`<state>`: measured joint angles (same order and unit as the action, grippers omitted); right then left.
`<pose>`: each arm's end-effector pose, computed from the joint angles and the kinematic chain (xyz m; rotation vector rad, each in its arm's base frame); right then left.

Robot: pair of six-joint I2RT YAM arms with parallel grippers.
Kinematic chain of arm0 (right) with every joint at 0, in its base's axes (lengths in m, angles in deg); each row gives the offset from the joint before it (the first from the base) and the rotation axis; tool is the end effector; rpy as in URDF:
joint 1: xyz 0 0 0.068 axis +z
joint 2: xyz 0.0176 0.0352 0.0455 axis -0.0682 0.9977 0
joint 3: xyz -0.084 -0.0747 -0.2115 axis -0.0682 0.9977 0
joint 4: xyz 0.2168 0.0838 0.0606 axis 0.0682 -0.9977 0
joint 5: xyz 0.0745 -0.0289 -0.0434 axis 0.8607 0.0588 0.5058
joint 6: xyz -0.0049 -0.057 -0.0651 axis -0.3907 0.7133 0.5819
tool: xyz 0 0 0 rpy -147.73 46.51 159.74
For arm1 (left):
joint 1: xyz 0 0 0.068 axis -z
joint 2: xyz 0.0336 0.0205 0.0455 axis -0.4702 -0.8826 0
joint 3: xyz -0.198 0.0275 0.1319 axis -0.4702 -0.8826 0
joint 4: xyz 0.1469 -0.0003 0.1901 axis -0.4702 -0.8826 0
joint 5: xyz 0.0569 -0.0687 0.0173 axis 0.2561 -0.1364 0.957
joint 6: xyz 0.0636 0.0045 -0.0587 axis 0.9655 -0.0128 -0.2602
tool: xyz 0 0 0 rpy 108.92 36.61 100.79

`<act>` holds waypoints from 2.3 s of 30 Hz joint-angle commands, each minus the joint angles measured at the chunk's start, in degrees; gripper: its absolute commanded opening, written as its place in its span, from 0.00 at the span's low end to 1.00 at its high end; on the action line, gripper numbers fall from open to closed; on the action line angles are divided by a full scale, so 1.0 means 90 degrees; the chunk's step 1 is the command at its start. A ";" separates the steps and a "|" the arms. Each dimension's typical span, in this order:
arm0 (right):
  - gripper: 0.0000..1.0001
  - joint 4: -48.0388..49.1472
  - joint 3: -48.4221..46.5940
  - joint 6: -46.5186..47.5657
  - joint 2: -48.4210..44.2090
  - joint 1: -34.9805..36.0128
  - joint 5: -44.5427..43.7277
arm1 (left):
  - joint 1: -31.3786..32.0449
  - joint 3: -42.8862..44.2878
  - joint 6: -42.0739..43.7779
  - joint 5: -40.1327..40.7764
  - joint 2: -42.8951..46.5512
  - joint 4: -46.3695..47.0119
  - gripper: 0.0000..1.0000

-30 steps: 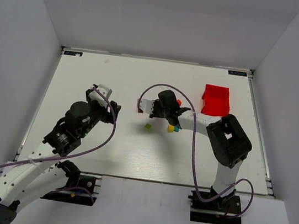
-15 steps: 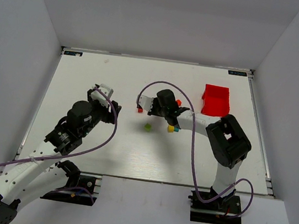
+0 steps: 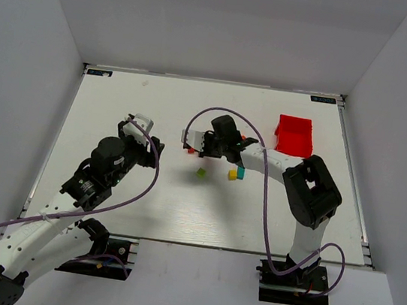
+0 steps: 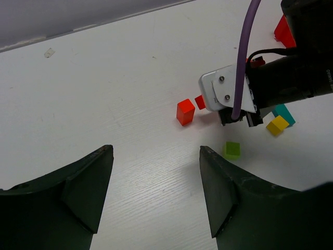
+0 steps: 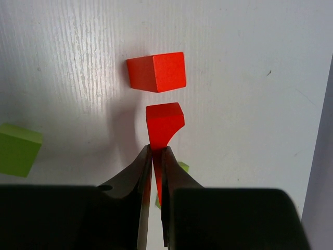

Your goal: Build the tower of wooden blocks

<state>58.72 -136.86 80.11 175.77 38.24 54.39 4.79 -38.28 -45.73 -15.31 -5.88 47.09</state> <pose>0.3046 0.2881 0.1426 -1.7406 1.4410 0.0111 0.1903 -0.1056 0.2740 0.3581 1.7811 -0.2525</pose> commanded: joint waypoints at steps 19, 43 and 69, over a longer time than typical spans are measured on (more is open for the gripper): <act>0.00 -0.1024 -0.0953 0.0327 0.0563 -0.0172 0.0611 | -0.0026 0.0023 0.0042 -0.0105 0.0033 -0.0041 0.77; 0.00 -0.1025 -0.1275 0.0024 0.0895 -0.0152 0.0533 | -0.0026 0.0023 0.0042 -0.0105 0.0033 -0.0041 0.77; 0.00 -0.1015 -0.1363 -0.0093 0.1012 -0.0103 0.0611 | -0.0026 0.0023 0.0042 -0.0105 0.0033 -0.0041 0.77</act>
<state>49.37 -146.87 80.13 183.94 36.93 58.50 4.75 -38.25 -45.53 -15.35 -5.88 47.09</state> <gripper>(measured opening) 0.127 0.770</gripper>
